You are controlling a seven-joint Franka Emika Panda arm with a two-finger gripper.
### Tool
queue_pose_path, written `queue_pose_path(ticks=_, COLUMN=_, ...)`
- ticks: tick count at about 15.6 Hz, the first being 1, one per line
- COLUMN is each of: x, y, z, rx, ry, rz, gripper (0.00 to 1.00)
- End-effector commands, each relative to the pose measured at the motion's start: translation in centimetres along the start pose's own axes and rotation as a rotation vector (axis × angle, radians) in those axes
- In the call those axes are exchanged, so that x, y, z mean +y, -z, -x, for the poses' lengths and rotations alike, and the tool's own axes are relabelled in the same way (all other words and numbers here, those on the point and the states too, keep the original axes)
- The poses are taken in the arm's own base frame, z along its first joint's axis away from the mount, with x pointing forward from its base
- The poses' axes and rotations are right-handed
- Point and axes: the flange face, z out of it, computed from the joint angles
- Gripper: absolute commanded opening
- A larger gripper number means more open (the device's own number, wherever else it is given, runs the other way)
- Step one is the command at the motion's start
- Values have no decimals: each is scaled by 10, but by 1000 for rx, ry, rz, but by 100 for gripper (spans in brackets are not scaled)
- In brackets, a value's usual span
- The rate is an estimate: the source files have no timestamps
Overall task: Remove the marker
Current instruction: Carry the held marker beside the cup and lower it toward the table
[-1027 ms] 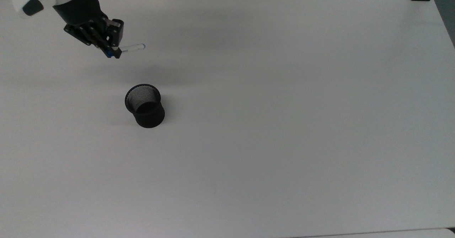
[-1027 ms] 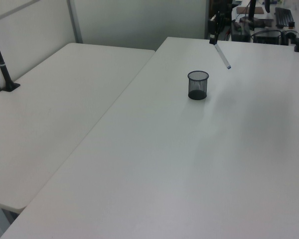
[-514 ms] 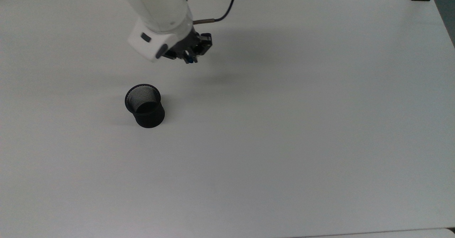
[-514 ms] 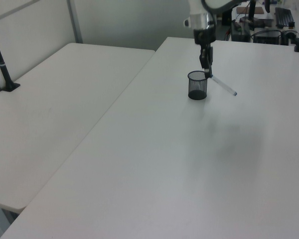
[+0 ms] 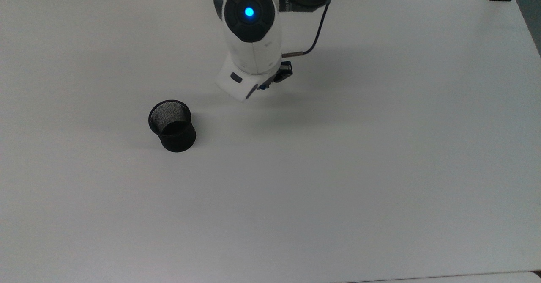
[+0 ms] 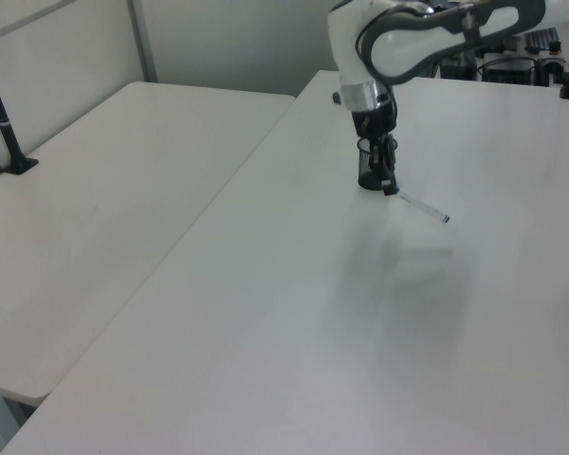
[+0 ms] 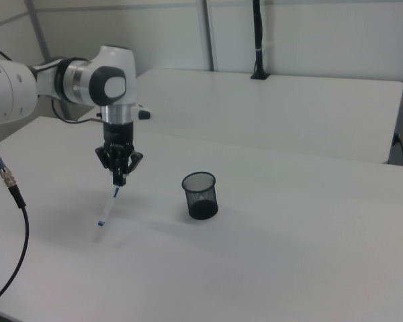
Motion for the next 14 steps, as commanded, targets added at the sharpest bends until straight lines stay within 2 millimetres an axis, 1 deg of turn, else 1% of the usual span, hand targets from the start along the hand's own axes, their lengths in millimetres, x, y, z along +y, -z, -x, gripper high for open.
queue_pose_path(ticks=1, x=-21, y=-22, z=-14, rx=58, ry=-48, rz=65, gripper=12)
queue_pose_path(ticks=4, x=-20, y=-28, z=-19, rx=97, ry=-50, rz=67, gripper=18)
queue_pose_path(ticks=5, x=-20, y=-31, z=-19, rx=102, ry=-56, rz=68, gripper=22)
queue_pose_path(ticks=6, x=-19, y=-35, z=-20, rx=96, ry=-56, rz=69, gripper=31)
queue_pose_path(ticks=8, x=-19, y=-49, z=-25, rx=78, ry=-57, rz=80, gripper=42)
queue_pose_path(ticks=9, x=-18, y=-53, z=-29, rx=85, ry=-55, rz=89, gripper=50)
queue_pose_path(ticks=10, x=-18, y=-53, z=-32, rx=104, ry=-53, rz=94, gripper=54)
queue_pose_path(ticks=12, x=-16, y=-52, z=-33, rx=116, ry=-57, rz=93, gripper=55)
queue_pose_path(ticks=14, x=-15, y=-50, z=-33, rx=118, ry=-64, rz=93, gripper=70)
